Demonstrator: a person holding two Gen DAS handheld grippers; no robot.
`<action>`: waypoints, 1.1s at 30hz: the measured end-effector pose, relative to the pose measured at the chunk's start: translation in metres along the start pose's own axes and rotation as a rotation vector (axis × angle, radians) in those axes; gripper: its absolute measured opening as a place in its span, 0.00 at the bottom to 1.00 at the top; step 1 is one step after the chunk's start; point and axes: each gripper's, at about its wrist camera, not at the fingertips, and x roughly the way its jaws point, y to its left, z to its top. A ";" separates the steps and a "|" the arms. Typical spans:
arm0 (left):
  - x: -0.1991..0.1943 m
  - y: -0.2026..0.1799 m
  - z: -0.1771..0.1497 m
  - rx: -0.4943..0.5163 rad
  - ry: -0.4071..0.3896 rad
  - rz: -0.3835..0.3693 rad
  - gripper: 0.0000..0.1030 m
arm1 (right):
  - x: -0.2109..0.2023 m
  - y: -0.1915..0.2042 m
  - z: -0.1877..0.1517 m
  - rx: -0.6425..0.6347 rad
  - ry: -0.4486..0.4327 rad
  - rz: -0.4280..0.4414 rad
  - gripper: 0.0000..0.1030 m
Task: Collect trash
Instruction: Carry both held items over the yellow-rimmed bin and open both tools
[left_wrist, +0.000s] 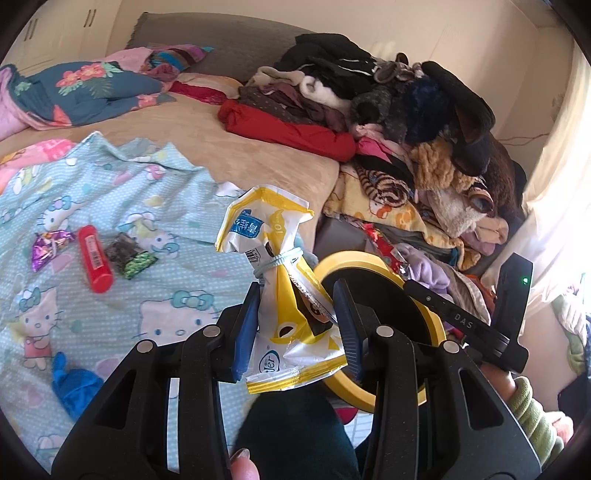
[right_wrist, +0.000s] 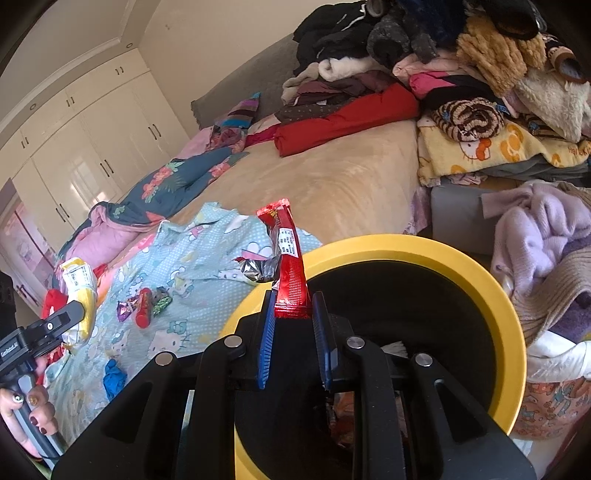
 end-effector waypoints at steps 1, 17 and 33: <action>0.002 -0.003 0.000 0.004 0.003 -0.004 0.31 | -0.001 -0.002 0.000 0.005 -0.001 -0.001 0.19; 0.038 -0.047 -0.010 0.099 0.067 -0.070 0.27 | -0.003 -0.040 -0.001 0.053 0.025 -0.082 0.19; 0.069 -0.062 -0.026 0.138 0.139 -0.088 0.23 | 0.002 -0.056 -0.006 0.131 0.066 -0.062 0.47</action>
